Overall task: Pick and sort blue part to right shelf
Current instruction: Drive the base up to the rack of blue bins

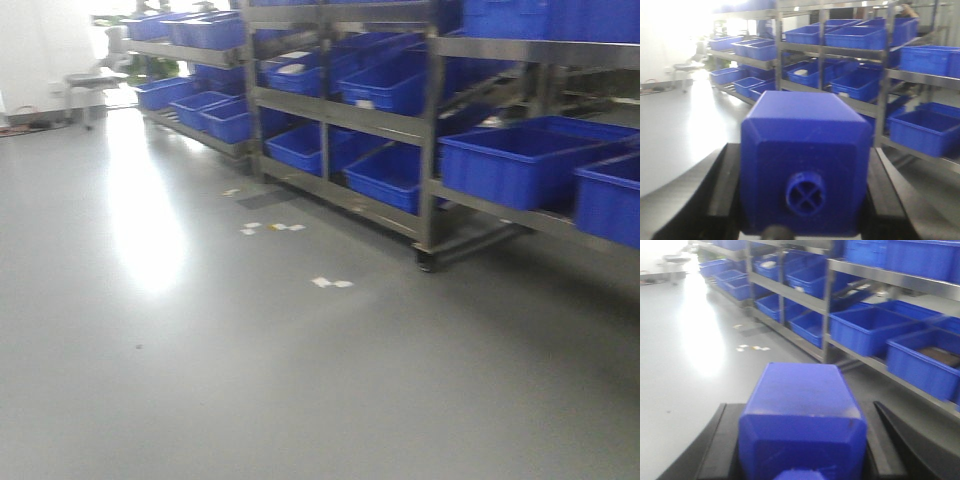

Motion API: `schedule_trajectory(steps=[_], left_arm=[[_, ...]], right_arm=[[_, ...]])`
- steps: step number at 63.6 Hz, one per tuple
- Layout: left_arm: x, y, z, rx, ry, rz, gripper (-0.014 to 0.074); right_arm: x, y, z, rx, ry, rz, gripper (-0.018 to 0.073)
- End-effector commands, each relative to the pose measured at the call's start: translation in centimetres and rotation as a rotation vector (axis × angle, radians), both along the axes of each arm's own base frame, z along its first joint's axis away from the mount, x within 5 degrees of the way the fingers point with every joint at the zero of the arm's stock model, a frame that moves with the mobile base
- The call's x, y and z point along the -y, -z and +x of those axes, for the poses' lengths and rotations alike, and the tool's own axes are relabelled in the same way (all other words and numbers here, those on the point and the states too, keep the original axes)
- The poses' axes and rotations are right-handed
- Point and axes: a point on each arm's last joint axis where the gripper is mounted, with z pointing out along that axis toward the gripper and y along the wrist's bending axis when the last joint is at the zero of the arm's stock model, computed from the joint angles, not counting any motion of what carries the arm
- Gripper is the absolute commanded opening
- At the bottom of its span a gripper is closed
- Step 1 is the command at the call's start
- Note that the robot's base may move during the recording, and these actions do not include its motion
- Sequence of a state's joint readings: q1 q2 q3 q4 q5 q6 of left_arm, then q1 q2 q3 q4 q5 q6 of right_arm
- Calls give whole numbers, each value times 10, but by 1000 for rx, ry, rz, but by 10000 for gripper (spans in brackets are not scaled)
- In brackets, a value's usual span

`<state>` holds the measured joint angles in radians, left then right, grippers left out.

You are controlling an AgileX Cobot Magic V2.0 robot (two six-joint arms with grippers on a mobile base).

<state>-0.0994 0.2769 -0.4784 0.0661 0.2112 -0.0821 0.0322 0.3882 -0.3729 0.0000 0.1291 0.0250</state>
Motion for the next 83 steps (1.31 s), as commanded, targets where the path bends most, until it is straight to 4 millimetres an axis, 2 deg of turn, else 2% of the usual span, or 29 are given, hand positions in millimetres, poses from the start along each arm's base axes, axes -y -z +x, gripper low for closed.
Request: schedule_trajectory(steps=[1,83], left_arm=[[0,-17,-1,108,4,-8,331],[0,-17,-1,108,4,-8,331]], right_arm=[[1,-19,0,122,7,2,414],[1,-19,0,122,7,2,414]])
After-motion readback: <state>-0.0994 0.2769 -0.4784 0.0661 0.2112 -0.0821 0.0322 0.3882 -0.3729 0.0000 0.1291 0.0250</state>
